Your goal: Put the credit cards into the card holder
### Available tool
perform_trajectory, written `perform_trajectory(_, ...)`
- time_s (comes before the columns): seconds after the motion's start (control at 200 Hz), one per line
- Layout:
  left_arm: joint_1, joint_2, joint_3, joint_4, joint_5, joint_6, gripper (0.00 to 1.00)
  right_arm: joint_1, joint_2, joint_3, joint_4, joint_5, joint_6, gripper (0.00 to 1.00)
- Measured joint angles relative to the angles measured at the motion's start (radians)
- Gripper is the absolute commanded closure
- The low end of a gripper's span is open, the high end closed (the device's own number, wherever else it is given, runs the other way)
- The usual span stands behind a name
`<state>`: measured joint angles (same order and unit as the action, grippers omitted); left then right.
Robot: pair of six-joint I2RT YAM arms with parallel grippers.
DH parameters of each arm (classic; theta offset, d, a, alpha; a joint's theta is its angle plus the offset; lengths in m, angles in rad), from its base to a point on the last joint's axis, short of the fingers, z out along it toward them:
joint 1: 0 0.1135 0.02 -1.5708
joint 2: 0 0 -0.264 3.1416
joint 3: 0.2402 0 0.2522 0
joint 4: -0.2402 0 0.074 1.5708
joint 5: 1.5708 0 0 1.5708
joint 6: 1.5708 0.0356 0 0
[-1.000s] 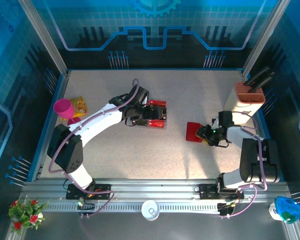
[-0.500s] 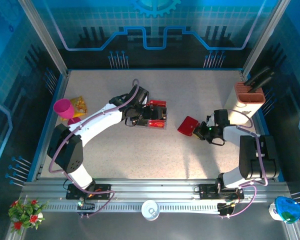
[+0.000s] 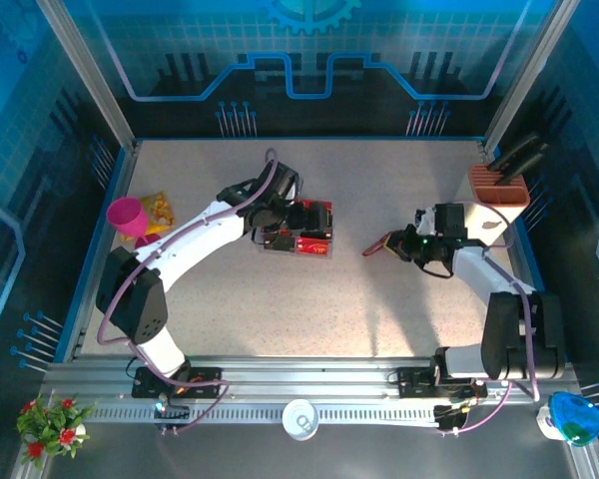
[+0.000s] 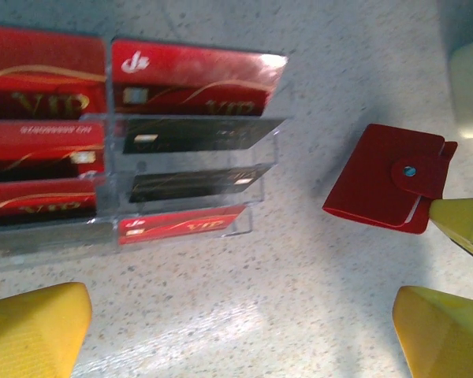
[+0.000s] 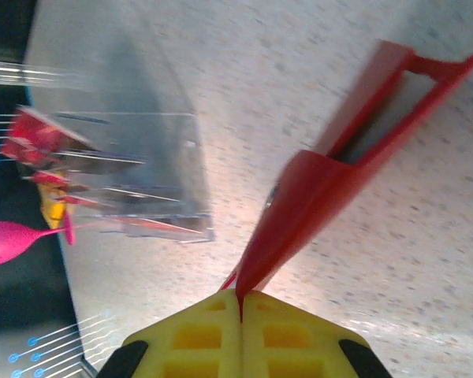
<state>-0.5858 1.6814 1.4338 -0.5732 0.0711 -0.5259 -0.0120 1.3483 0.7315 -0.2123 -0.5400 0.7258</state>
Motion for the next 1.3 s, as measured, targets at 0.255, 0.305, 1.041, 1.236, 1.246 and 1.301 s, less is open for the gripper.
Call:
perform_trajectory(0.255,0.047,0.014,0.056,0.011,0.103,-0.079,0.01,0.019,-0.047,0.098,-0.011,-0.064,0.016,1.0)
perform_trajectory(0.305,0.065,0.018,0.056,0.02,0.128,-0.104,0.01,0.035,-0.053,0.118,-0.013,-0.076,0.024,1.0)
perform_trajectory(1.041,0.253,0.023,0.017,0.562,0.446,-0.729,0.01,0.29,0.022,0.411,0.418,-0.205,0.323,1.0)
perform_trajectory(1.236,0.253,0.038,-0.025,0.744,0.467,-0.893,0.01,0.34,0.079,0.46,0.478,-0.205,0.359,1.0)
perform_trajectory(1.246,0.253,0.039,-0.026,0.748,0.468,-0.899,0.01,0.341,0.081,0.462,0.483,-0.205,0.363,1.0)
perform_trajectory(1.301,0.252,0.042,-0.034,0.777,0.471,-0.93,0.01,0.352,0.095,0.47,0.5,-0.205,0.374,1.0)
